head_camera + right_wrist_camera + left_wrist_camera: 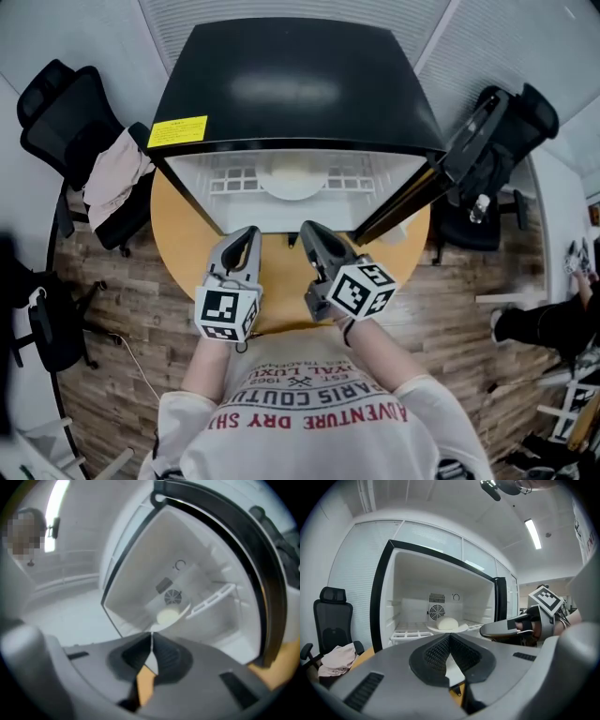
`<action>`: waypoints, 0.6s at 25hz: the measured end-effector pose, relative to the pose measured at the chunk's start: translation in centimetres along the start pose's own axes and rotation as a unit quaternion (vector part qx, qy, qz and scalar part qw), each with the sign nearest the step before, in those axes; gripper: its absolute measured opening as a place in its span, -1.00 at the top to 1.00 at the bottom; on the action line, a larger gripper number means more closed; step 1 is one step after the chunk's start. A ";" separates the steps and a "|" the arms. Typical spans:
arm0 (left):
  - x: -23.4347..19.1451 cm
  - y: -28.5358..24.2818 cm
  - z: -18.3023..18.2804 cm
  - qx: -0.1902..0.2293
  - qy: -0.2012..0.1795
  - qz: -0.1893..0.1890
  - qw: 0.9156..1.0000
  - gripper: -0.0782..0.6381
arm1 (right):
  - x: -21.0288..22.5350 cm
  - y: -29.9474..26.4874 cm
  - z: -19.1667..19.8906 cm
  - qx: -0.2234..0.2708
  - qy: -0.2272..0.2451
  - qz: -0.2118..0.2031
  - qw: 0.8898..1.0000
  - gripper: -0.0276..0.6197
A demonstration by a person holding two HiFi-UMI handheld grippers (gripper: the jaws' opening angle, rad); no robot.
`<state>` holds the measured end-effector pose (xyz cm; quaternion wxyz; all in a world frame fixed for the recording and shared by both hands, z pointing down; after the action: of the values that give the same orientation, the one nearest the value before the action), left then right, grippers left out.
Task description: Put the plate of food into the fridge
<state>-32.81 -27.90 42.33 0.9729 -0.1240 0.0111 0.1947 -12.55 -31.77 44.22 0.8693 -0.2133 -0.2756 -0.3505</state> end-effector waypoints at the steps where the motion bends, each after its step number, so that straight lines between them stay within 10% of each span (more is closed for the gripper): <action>1: 0.3 0.1 -0.1 0.001 0.000 -0.002 1.000 0.70 | -0.2 0.4 -0.3 0.001 0.038 0.006 0.999 0.81; 7: 2.2 0.0 -0.5 -0.001 -0.004 0.002 1.000 0.70 | -1.1 2.5 -1.3 0.001 0.208 0.035 0.978 0.82; 15: 3.7 0.4 -1.1 0.010 -0.019 -0.011 1.000 0.70 | -1.4 4.7 -2.3 0.020 0.302 0.063 0.951 0.82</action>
<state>-29.53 -26.39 40.91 0.9762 -0.1108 -0.0066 0.1861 -9.26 -29.20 40.77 0.9362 -0.0966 0.0070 -0.3379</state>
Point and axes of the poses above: the fingertips, and each gripper's own axes: y backward along the fingers, x to its right, z out of its underside, the point moved 10 cm from there along y, backward along the fingers, and after that the axes turned 4 degrees about -x, right-handed, at the moved point
